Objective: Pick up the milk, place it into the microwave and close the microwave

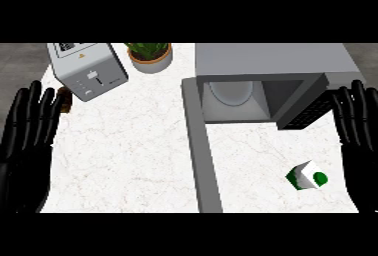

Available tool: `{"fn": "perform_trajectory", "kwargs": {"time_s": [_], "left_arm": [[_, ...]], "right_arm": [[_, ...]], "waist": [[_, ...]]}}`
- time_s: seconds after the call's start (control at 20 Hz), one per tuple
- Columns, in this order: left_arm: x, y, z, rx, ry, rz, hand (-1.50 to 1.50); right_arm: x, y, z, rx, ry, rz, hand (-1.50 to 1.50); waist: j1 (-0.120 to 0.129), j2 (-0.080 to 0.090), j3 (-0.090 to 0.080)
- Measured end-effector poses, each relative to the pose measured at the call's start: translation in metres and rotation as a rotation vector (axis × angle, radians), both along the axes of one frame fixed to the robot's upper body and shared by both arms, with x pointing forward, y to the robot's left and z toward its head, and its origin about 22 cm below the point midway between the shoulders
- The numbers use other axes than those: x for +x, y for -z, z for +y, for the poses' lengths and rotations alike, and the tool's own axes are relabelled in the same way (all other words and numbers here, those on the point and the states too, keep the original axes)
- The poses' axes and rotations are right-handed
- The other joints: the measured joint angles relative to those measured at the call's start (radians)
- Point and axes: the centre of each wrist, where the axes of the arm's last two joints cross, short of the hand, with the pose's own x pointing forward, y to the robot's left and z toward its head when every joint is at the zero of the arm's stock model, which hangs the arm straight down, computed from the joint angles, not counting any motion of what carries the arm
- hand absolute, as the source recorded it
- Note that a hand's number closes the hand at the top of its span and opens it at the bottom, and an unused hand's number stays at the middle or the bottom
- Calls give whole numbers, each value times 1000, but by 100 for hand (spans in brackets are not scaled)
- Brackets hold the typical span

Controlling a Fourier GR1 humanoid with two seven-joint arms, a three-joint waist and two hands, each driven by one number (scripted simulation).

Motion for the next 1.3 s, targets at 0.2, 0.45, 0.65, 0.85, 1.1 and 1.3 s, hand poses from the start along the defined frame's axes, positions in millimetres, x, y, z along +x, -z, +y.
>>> {"fn": "perform_trajectory", "kwargs": {"time_s": [0.2,0.45,0.65,0.85,1.1,1.3], "left_arm": [[-3,-1,12,12,-30,-10,-150],[-3,5,25,-50,-90,57,-150],[-13,10,27,-91,-112,101,-150],[-35,13,30,-102,-113,117,-150],[-55,24,27,-108,-115,124,-150],[-70,28,30,-108,-116,125,-150]], "right_arm": [[-15,5,-19,-19,-45,7,-150],[-38,26,-18,48,-249,71,-150],[-62,36,-26,104,-350,111,-150],[-86,43,-34,122,-382,128,-150],[-99,47,-36,116,-331,121,-150],[-102,51,-38,85,-240,115,-150]], "waist": [[11,4,-7],[11,4,-8],[13,5,-9],[16,4,-10],[18,5,-10],[21,5,-11]]}}
